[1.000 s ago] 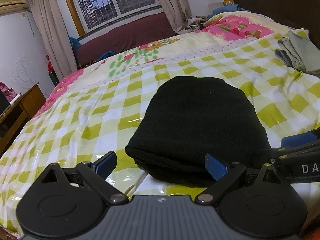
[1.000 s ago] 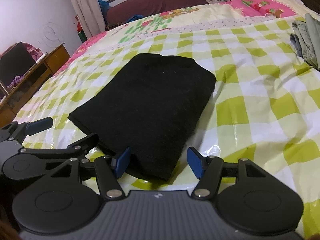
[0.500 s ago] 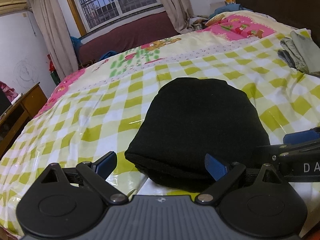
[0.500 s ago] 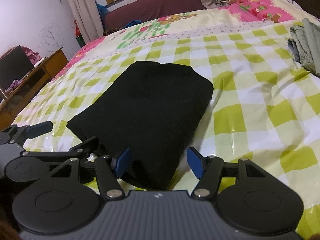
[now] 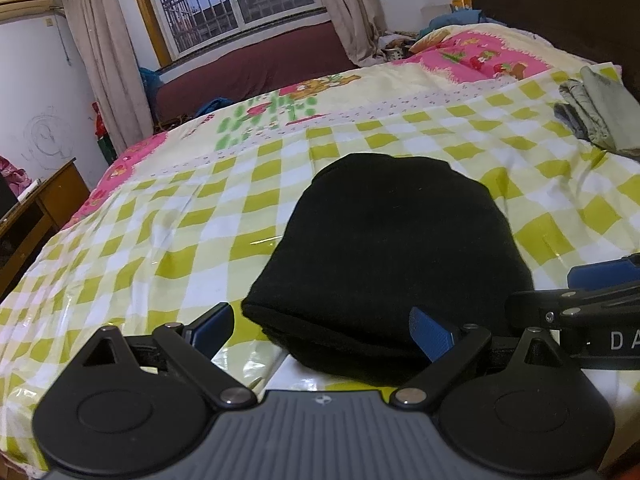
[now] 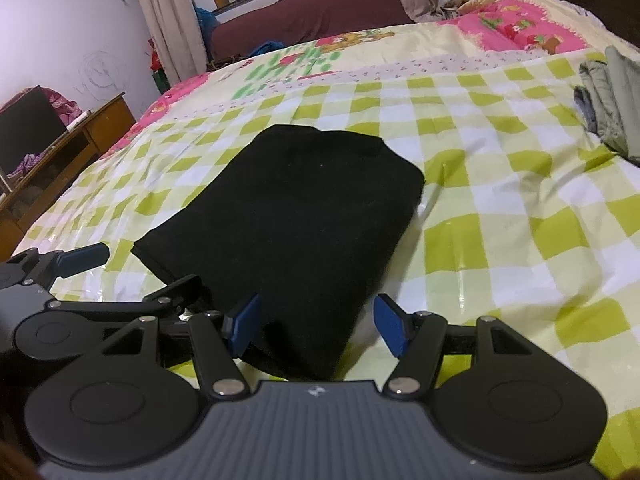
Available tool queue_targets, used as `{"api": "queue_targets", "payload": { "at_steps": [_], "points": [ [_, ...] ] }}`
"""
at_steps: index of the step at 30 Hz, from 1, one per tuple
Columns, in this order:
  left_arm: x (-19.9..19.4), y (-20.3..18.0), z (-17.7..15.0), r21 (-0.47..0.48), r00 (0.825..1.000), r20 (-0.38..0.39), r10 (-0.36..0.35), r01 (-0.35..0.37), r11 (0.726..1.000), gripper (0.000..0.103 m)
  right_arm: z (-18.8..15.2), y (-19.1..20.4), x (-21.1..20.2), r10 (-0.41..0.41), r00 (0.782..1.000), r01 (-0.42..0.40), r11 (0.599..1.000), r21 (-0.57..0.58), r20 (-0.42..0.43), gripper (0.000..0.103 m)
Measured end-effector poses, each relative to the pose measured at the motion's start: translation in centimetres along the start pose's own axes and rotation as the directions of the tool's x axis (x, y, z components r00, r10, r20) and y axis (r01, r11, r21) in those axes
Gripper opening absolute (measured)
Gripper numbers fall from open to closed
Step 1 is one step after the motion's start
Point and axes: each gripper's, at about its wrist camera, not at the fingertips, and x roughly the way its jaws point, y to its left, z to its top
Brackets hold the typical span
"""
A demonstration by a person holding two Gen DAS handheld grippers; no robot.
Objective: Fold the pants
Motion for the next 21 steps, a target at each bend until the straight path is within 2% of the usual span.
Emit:
{"api": "queue_targets", "payload": {
  "at_steps": [9,21],
  "points": [
    [-0.6,0.6,-0.2,-0.023,0.998,0.032,-0.058,0.059,0.998,0.103,0.2,1.4,-1.4,-0.085,0.996,0.086,0.995,-0.041,0.016,0.064],
    [-1.5,1.8,-0.5,-0.064,0.995,0.079,-0.063,0.068,0.996,0.103,0.6,3.3,-2.2,-0.127,0.991,0.131,0.987,-0.098,0.045,0.064]
  ]
}}
